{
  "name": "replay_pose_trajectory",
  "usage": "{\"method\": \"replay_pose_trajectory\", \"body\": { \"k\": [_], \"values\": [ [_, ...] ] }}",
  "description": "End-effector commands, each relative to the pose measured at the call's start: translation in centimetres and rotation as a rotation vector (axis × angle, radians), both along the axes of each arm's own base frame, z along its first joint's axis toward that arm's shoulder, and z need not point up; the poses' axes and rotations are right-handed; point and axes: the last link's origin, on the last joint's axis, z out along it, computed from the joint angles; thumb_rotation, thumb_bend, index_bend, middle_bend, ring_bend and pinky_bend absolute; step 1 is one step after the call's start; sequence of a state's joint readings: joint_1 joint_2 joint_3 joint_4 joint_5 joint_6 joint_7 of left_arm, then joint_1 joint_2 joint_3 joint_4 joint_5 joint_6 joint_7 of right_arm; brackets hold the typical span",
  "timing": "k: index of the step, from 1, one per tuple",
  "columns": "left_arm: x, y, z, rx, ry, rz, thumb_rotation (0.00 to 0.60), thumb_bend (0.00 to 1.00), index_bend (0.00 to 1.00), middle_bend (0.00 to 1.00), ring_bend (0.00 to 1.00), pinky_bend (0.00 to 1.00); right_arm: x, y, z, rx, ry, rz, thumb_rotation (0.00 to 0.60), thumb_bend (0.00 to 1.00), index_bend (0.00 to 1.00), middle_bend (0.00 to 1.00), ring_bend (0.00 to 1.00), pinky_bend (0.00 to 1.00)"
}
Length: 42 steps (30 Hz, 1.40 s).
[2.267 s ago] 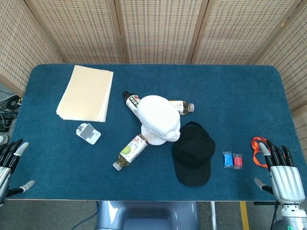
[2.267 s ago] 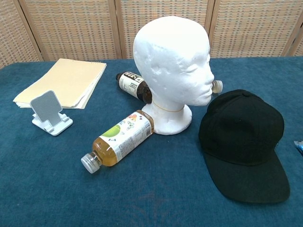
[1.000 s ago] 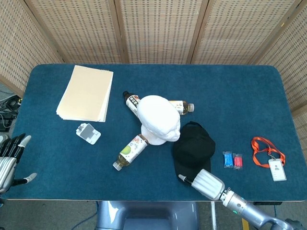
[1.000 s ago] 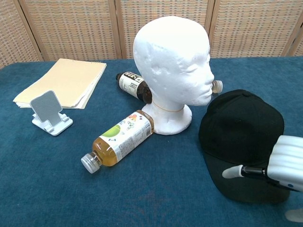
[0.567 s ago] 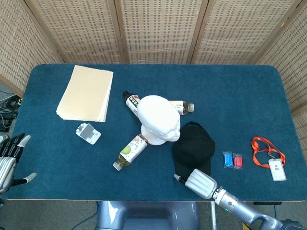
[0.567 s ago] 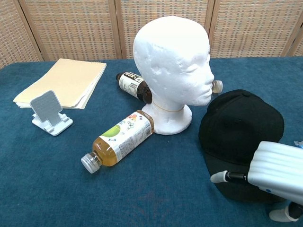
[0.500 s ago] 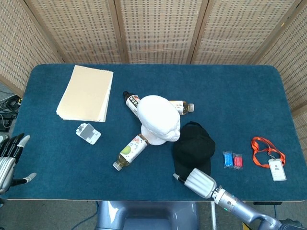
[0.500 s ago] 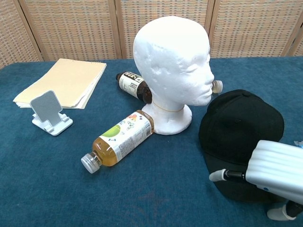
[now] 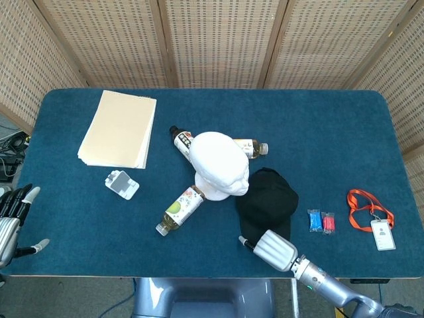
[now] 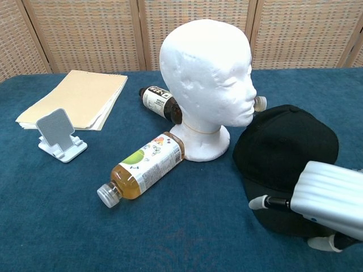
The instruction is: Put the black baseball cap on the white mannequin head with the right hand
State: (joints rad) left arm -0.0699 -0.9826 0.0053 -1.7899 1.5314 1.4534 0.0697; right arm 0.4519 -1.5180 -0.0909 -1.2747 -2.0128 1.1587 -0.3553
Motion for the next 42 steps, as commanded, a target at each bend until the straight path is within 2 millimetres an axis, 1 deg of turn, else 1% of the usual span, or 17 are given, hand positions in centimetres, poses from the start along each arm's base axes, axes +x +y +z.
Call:
{"method": "replay_pose_trajectory", "body": {
  "k": [1, 5, 7, 12, 14, 17, 22, 26, 31, 35, 39, 42],
  "values": [
    [0.0, 0.0, 0.0, -0.001, 0.000, 0.000, 0.600, 0.00, 0.00, 0.00, 0.00, 0.00, -0.2, -0.2, 0.8, -0.029, -0.007, 0.008, 0.600, 0.38, 0.25, 0.99, 1.00, 1.00],
    [0.1, -0.1, -0.1, -0.003, 0.001, -0.002, 0.600, 0.00, 0.00, 0.00, 0.00, 0.00, -0.5, -0.6, 1.8, -0.065, -0.013, 0.006, 0.600, 0.39, 0.25, 0.99, 1.00, 1.00],
    [0.1, -0.1, -0.1, -0.005, 0.002, -0.002, 0.600, 0.00, 0.00, 0.00, 0.00, 0.00, -0.8, -0.8, 2.2, -0.088, -0.015, 0.006, 0.600, 0.41, 0.26, 0.99, 1.00, 1.00],
    [0.1, -0.1, -0.2, -0.004, 0.000, -0.002, 0.600, 0.00, 0.00, 0.00, 0.00, 0.00, -1.5, -1.1, 3.7, -0.244, -0.030, 0.054, 0.600, 0.54, 0.30, 0.99, 1.00, 1.00],
    [0.1, -0.1, -0.2, -0.006, 0.000, -0.002, 0.600, 0.00, 0.00, 0.00, 0.00, 0.00, -1.9, -1.0, 4.2, -0.280, -0.037, 0.057, 0.600, 0.57, 0.30, 0.99, 1.00, 1.00],
    [0.1, -0.1, -0.2, -0.008, -0.001, -0.003, 0.600, 0.00, 0.00, 0.00, 0.00, 0.00, -2.6, -1.0, 4.9, -0.332, -0.046, 0.039, 0.600, 0.58, 0.30, 0.99, 1.00, 1.00],
    [0.2, -0.2, -0.2, -0.010, -0.004, -0.004, 0.600, 0.00, 0.00, 0.00, 0.00, 0.00, -3.5, -1.9, 6.2, -0.401, -0.102, -0.072, 0.600, 0.63, 0.30, 0.99, 1.00, 1.00],
    [0.2, -0.2, -0.2, -0.010, -0.005, -0.006, 0.600, 0.00, 0.00, 0.00, 0.00, 0.00, -3.6, -2.9, 6.8, -0.435, -0.150, -0.151, 0.600, 0.64, 0.30, 0.99, 1.00, 1.00],
    [0.2, -0.2, -0.2, -0.011, -0.004, -0.006, 0.600, 0.00, 0.00, 0.00, 0.00, 0.00, -3.2, -4.0, 7.0, -0.440, -0.176, -0.195, 0.600, 0.62, 0.30, 0.99, 1.00, 1.00],
    [0.2, -0.2, -0.2, -0.011, -0.005, -0.005, 0.600, 0.00, 0.00, 0.00, 0.00, 0.00, -2.6, -4.7, 6.7, -0.431, -0.192, -0.198, 0.600, 0.58, 0.30, 0.99, 1.00, 1.00],
    [0.2, -0.2, -0.1, -0.009, -0.007, -0.004, 0.600, 0.00, 0.00, 0.00, 0.00, 0.00, -2.0, -5.2, 6.1, -0.425, -0.190, -0.189, 0.600, 0.51, 0.31, 0.99, 1.00, 1.00],
    [0.2, -0.2, -0.1, -0.011, -0.008, -0.004, 0.600, 0.00, 0.00, 0.00, 0.00, 0.00, -1.6, -5.6, 5.6, -0.425, -0.184, -0.176, 0.600, 0.50, 0.33, 1.00, 1.00, 1.00]
  ]
}}
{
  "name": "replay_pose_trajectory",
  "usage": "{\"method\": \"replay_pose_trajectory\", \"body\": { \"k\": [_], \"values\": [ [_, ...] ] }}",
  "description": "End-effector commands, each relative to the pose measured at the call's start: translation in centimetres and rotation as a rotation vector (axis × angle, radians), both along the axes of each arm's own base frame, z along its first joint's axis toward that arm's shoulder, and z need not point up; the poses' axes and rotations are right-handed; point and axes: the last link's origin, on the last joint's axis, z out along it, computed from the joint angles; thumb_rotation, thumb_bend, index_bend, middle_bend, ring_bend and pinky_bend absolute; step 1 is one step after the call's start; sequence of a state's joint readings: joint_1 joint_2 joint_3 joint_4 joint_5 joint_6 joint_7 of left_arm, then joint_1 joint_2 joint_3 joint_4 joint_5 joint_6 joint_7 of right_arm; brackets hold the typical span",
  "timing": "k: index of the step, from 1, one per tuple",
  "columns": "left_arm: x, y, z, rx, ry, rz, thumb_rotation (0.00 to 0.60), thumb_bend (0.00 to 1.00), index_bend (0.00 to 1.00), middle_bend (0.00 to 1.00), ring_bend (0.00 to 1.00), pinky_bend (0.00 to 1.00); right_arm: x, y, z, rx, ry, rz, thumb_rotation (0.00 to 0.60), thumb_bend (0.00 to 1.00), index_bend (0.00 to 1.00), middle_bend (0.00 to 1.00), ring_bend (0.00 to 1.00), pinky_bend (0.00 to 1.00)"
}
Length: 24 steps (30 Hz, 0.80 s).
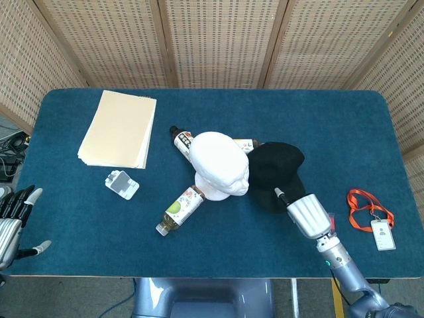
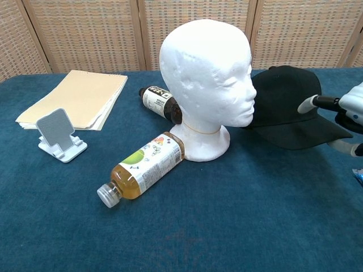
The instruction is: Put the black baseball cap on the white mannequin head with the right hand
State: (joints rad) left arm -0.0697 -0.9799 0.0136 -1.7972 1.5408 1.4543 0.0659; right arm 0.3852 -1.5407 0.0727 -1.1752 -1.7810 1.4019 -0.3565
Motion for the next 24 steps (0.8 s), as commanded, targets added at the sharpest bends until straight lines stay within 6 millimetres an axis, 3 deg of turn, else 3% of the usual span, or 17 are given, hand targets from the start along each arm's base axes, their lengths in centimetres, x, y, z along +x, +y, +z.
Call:
{"method": "replay_pose_trajectory", "body": {
  "k": [1, 6, 8, 12, 16, 18, 24],
  "values": [
    [0.0, 0.0, 0.0, -0.002, -0.001, 0.000, 0.600, 0.00, 0.00, 0.00, 0.00, 0.00, 0.4, -0.5, -0.5, 0.000, 0.005, 0.010, 0.600, 0.52, 0.34, 1.00, 1.00, 1.00],
    [-0.1, 0.0, 0.0, -0.002, -0.002, 0.002, 0.600, 0.00, 0.00, 0.00, 0.00, 0.00, 1.1, -2.0, -1.0, -0.022, 0.034, 0.022, 0.600, 0.80, 0.36, 1.00, 1.00, 1.00],
    [-0.1, 0.0, 0.0, -0.002, -0.002, 0.004, 0.600, 0.00, 0.00, 0.00, 0.00, 0.00, 1.1, -2.4, -1.1, -0.029, 0.045, 0.022, 0.600, 0.85, 0.34, 1.00, 1.00, 1.00],
    [-0.2, 0.1, 0.1, -0.001, -0.003, 0.008, 0.600, 0.00, 0.00, 0.00, 0.00, 0.00, 1.1, -3.1, -1.0, -0.048, 0.066, 0.019, 0.600, 0.89, 0.36, 1.00, 1.00, 1.00],
    [-0.2, 0.1, 0.1, -0.003, -0.003, 0.008, 0.600, 0.00, 0.00, 0.00, 0.00, 0.00, 1.0, -4.0, -0.7, -0.067, 0.051, -0.006, 0.600, 0.89, 0.60, 1.00, 1.00, 1.00],
    [-0.2, 0.1, 0.1, -0.002, -0.001, 0.008, 0.600, 0.00, 0.00, 0.00, 0.00, 0.00, 1.0, -4.3, -0.5, -0.075, 0.031, -0.015, 0.600, 0.89, 0.66, 1.00, 1.00, 1.00],
    [-0.2, 0.1, -0.1, -0.005, 0.001, 0.009, 0.600, 0.00, 0.00, 0.00, 0.00, 0.00, 1.1, -5.3, 0.8, -0.111, -0.047, -0.037, 0.600, 0.89, 0.68, 1.00, 1.00, 1.00]
  ]
}}
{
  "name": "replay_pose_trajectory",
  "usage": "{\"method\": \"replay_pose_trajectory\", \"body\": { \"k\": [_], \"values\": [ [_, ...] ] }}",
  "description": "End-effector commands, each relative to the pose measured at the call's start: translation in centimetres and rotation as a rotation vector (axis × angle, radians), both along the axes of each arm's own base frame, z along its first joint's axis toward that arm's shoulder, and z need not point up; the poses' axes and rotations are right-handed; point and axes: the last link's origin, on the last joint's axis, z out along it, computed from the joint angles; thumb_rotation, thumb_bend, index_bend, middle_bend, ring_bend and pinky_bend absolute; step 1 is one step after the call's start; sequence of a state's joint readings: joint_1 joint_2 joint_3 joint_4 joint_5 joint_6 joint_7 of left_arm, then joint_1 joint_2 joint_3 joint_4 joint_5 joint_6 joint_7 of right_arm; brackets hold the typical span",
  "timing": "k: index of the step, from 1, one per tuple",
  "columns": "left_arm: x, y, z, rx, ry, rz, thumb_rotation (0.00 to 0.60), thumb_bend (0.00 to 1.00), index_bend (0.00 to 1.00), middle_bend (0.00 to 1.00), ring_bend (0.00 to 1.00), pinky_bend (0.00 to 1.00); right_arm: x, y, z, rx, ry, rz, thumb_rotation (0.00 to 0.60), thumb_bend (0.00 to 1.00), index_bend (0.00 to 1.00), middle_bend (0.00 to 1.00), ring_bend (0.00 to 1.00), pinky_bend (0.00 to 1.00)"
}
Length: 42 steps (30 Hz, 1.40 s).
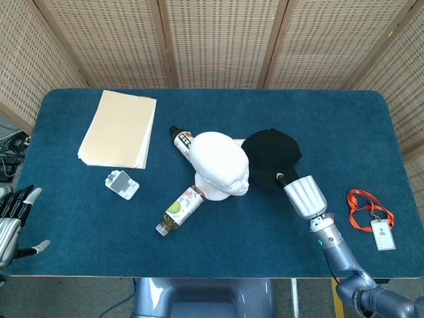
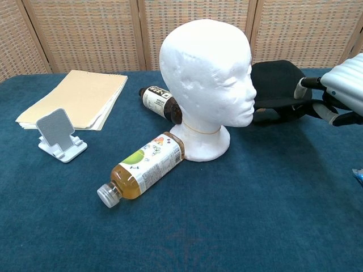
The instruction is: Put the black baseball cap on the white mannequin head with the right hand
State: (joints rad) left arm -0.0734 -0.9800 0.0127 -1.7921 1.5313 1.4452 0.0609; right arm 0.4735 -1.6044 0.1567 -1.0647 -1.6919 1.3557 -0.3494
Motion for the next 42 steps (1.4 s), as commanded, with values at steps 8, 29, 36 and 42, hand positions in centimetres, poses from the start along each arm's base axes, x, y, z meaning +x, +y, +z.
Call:
{"method": "replay_pose_trajectory", "body": {
  "k": [8, 29, 36, 42],
  "values": [
    [0.1, 0.0, -0.1, -0.001, 0.000, 0.001, 0.600, 0.00, 0.00, 0.00, 0.00, 0.00, 2.8, -4.0, 4.8, -0.154, -0.189, -0.021, 0.600, 0.87, 0.70, 1.00, 1.00, 1.00],
    [0.0, -0.2, 0.4, 0.004, -0.017, -0.003, 0.600, 0.00, 0.00, 0.00, 0.00, 0.00, 11.2, -6.6, 15.0, -0.462, -0.237, 0.200, 0.600, 0.84, 0.70, 1.00, 1.00, 1.00],
    [0.1, -0.2, 0.2, -0.001, -0.014, -0.005, 0.600, 0.00, 0.00, 0.00, 0.00, 0.00, 13.2, -3.7, 12.8, -0.435, -0.027, 0.537, 0.600, 0.84, 0.70, 1.00, 1.00, 1.00],
    [0.1, -0.2, 0.1, -0.004, -0.010, -0.004, 0.600, 0.00, 0.00, 0.00, 0.00, 0.00, 14.6, -1.9, 10.9, -0.450, 0.094, 0.739, 0.600, 0.83, 0.69, 1.00, 1.00, 1.00]
  ]
}}
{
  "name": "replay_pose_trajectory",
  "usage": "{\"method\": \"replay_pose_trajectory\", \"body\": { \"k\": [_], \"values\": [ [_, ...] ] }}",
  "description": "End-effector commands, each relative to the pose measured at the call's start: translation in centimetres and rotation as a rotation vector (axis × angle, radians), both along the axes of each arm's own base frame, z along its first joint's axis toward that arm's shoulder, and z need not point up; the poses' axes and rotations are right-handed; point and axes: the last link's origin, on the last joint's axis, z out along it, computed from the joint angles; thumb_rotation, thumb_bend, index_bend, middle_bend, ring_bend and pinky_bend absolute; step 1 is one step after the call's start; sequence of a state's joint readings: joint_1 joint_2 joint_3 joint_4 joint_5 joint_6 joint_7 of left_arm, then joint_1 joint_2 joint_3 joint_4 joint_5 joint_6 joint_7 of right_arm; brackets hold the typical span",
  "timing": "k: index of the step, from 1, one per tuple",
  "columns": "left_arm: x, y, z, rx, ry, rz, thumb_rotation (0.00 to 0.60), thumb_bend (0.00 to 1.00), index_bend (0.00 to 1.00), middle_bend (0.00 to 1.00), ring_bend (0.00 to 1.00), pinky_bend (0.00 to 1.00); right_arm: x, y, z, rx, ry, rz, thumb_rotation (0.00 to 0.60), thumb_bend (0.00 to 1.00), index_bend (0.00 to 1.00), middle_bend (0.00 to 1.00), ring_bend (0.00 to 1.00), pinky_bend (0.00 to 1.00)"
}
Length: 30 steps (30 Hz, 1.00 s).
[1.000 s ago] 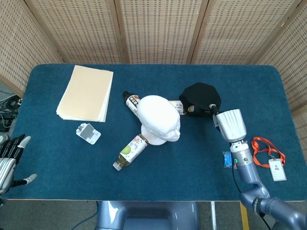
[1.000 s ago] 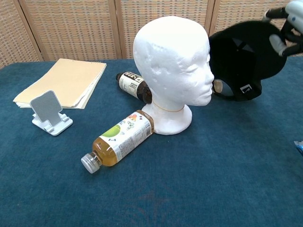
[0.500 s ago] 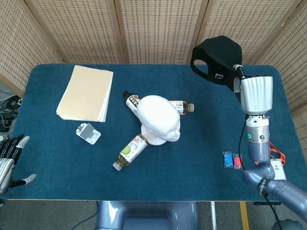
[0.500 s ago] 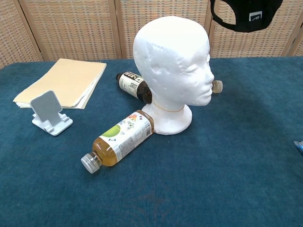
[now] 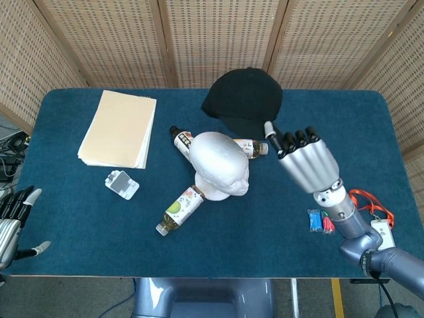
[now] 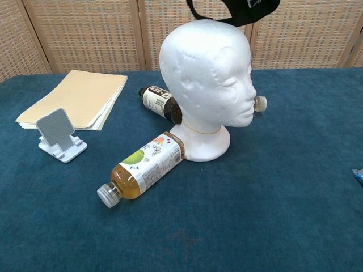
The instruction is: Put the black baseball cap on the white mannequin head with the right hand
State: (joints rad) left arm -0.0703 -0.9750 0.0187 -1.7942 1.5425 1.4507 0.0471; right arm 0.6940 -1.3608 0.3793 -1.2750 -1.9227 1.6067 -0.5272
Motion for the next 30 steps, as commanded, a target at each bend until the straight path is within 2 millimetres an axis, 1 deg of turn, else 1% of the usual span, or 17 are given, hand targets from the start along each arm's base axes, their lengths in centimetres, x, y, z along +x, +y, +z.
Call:
{"method": "replay_pose_trajectory", "body": {
  "k": [1, 7, 11, 17, 20, 24, 30],
  "values": [
    [0.0, 0.0, 0.0, -0.001, 0.001, 0.000, 0.600, 0.00, 0.00, 0.00, 0.00, 0.00, 0.8, 1.2, -1.5, -0.051, 0.120, 0.127, 0.600, 0.83, 0.69, 1.00, 1.00, 1.00],
    [0.0, 0.0, 0.0, 0.000, 0.002, -0.001, 0.600, 0.00, 0.00, 0.00, 0.00, 0.00, 1.3, 1.3, -2.6, -0.037, 0.119, 0.130, 0.600, 0.83, 0.67, 1.00, 1.00, 1.00],
    [0.0, 0.0, -0.1, -0.002, 0.004, 0.000, 0.600, 0.00, 0.00, 0.00, 0.00, 0.00, 2.1, 1.3, -3.3, -0.037, 0.135, 0.144, 0.600, 0.83, 0.67, 1.00, 1.00, 1.00],
    [0.0, 0.1, -0.1, -0.003, 0.006, 0.001, 0.600, 0.00, 0.00, 0.00, 0.00, 0.00, 3.0, 0.8, -5.0, -0.049, 0.216, 0.148, 0.600, 0.83, 0.66, 1.00, 1.00, 1.00],
    [-0.1, 0.1, -0.2, -0.007, 0.009, 0.004, 0.600, 0.00, 0.00, 0.00, 0.00, 0.00, 3.1, 0.7, -6.0, -0.062, 0.273, 0.150, 0.600, 0.83, 0.66, 1.00, 1.00, 1.00],
    [0.0, 0.2, -0.3, -0.009, 0.009, 0.003, 0.600, 0.00, 0.00, 0.00, 0.00, 0.00, 3.0, 1.1, -7.0, -0.061, 0.311, 0.158, 0.600, 0.83, 0.66, 1.00, 1.00, 1.00],
    [-0.1, 0.1, -0.1, -0.004, 0.002, 0.005, 0.600, 0.00, 0.00, 0.00, 0.00, 0.00, 2.0, 1.8, -7.4, -0.050, 0.304, 0.144, 0.600, 0.83, 0.66, 1.00, 1.00, 1.00]
  ]
}}
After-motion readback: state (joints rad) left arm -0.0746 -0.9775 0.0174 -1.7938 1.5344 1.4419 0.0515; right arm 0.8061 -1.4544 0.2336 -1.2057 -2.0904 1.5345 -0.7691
